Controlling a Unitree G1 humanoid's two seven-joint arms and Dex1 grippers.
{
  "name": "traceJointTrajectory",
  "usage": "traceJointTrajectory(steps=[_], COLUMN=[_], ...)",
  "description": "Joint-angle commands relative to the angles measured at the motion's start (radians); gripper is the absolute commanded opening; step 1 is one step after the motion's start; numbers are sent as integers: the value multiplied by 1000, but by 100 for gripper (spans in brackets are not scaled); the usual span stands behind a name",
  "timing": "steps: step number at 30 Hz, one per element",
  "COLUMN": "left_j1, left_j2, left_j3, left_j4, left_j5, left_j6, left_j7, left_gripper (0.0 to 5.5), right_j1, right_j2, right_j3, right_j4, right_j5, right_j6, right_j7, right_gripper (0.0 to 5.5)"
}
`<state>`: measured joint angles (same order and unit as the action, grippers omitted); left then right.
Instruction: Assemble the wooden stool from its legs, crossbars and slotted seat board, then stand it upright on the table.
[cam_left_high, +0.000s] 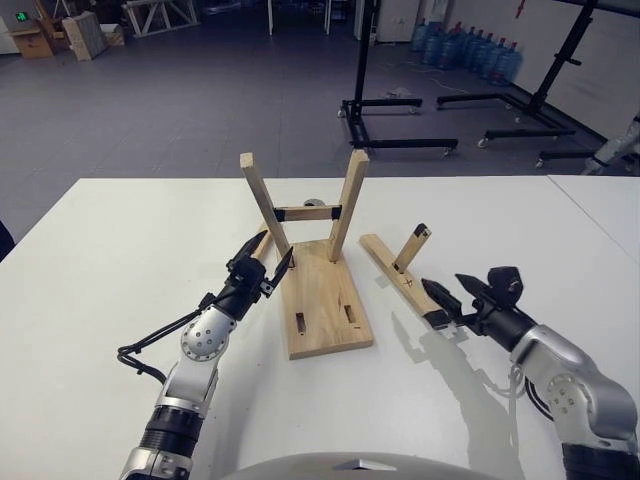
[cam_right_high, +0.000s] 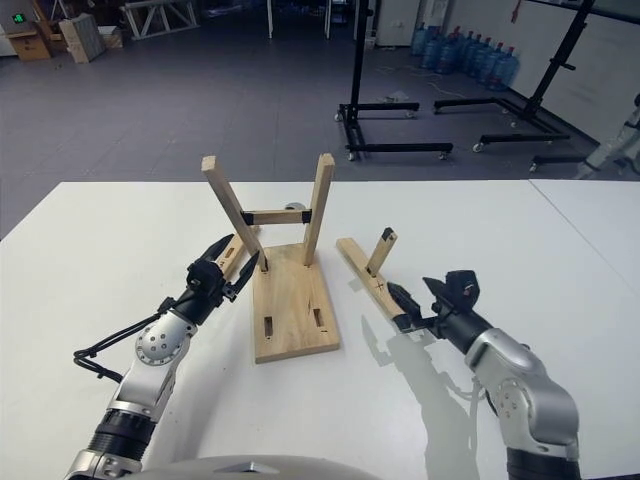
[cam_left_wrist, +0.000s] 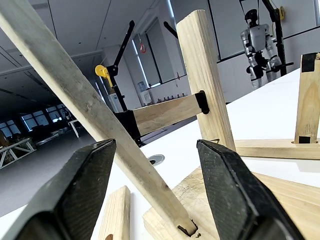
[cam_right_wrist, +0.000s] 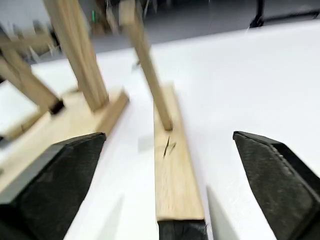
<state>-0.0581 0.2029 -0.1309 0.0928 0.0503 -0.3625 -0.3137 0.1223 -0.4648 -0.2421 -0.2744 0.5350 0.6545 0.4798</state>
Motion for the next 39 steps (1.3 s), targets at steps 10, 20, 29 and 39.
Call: traceJointTrajectory(steps=[10,20,29,39], left_j1=[-7,-39,-66,-54], left_j2=[-15,-17,-46,71], left_j3=[-17,-14,104,177], left_j4=[3,-30,-283,-469], left_j5=[-17,-87,-744,-1436], left_j6=[42,121,653,1116], left_j7=[-6,-48,-249,-421], left_gripper=[293,293,358,398], right_j1=[-77,-119,-212,-223], right_j2=[-37,-27,-27,56], right_j3=[217,179,-147,-37], right_j4=[176,171,139,-151], right_j5=[-210,-183,157,622], right_j6=[41,53,-119,26], right_j7=[-10,3,228,362], right_gripper=[436,233,204,204])
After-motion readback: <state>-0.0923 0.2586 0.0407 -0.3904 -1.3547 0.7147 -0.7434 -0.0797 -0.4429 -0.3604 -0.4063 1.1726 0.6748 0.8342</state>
